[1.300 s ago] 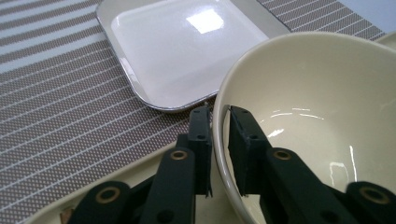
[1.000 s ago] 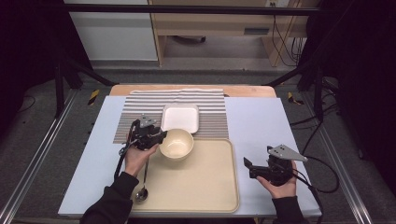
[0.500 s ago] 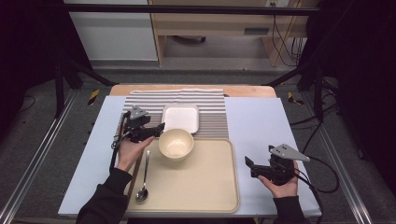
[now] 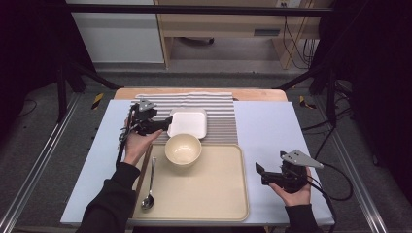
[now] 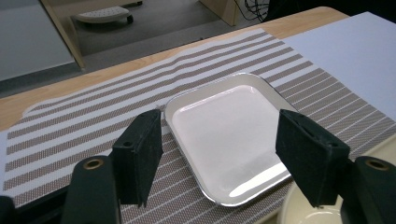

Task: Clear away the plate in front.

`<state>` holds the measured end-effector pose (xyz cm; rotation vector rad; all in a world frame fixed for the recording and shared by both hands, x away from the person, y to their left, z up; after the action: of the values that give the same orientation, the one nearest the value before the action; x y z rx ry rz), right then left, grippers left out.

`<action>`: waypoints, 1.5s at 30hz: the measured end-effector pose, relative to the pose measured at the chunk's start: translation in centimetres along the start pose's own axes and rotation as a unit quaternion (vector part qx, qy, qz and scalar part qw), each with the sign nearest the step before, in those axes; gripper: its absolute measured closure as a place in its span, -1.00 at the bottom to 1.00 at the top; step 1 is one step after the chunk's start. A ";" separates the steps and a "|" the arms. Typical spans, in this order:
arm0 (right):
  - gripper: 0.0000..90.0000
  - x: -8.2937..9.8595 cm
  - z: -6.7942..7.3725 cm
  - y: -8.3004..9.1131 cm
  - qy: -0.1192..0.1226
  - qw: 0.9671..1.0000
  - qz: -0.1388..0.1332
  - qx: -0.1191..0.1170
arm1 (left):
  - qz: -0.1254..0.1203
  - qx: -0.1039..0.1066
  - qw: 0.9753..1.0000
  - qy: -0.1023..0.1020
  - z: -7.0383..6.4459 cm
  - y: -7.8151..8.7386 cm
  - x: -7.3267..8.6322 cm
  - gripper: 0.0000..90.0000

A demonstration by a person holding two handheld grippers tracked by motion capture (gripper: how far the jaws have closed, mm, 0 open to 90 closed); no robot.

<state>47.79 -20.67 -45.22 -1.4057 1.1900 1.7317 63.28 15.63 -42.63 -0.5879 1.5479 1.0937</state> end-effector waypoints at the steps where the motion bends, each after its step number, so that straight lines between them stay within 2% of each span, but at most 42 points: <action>1: -0.92 0.0 0.0 0.0 0.000 1.000 -0.001 0.000 | 0.000 -0.001 1.000 -0.002 0.1 -0.3 0.0 -0.30; 7: -0.92 -0.1 -0.1 0.0 -0.002 1.000 -0.002 -0.001 | 0.006 -0.001 1.000 0.002 0.7 -1.9 0.6 -0.30; 12: -0.92 0.1 -0.1 0.0 -0.001 1.000 0.001 -0.002 | 0.023 -0.006 1.000 -0.003 1.3 -3.2 1.3 -0.27; 17: -0.92 0.1 0.0 -0.1 -0.001 1.000 0.003 -0.003 | 0.032 -0.010 0.999 0.004 1.6 -4.5 2.1 -0.22; 19: -0.92 0.2 0.0 -0.2 -0.002 1.000 0.002 -0.003 | 0.047 -0.011 0.999 -0.007 1.8 -5.0 2.7 -0.19; 24: -0.92 0.3 0.2 -0.3 -0.002 1.000 0.005 -0.006 | 0.061 -0.013 0.998 0.004 2.0 -5.9 3.9 -0.16; 25: -0.92 0.3 0.1 -0.3 -0.001 1.000 0.005 -0.005 | 0.071 -0.011 0.997 0.001 2.0 -6.1 4.3 -0.15; 30: -0.92 0.3 0.1 -0.3 0.000 1.000 0.006 -0.004 | 0.088 -0.011 0.996 -0.006 2.0 -6.6 5.2 -0.10; 36: -0.92 0.5 0.2 -0.5 0.002 1.000 0.010 -0.005 | 0.109 -0.009 0.994 -0.002 2.1 -7.1 6.3 0.04; 39: -0.92 0.6 0.2 -0.5 0.003 1.000 0.012 -0.005 | 0.122 -0.009 0.992 0.011 2.2 -7.3 6.9 0.09; 45: -0.92 0.6 0.2 -0.6 0.004 1.000 0.014 -0.004 | 0.142 -0.001 0.990 0.016 2.0 -7.4 7.5 0.25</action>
<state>48.00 -20.27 -45.98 -1.4084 1.2123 1.7539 68.28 15.46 -52.12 -0.3943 1.6936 1.3050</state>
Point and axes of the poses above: each handheld gripper's, and its own axes: y roughly backward along the jaws, x roughly out of its underside, z roughly to its left, the point moved 8 cm from there along -y, roughly forward along the jaws, and after that the axes turned 12 degrees about -z, right-handed, at the moved point
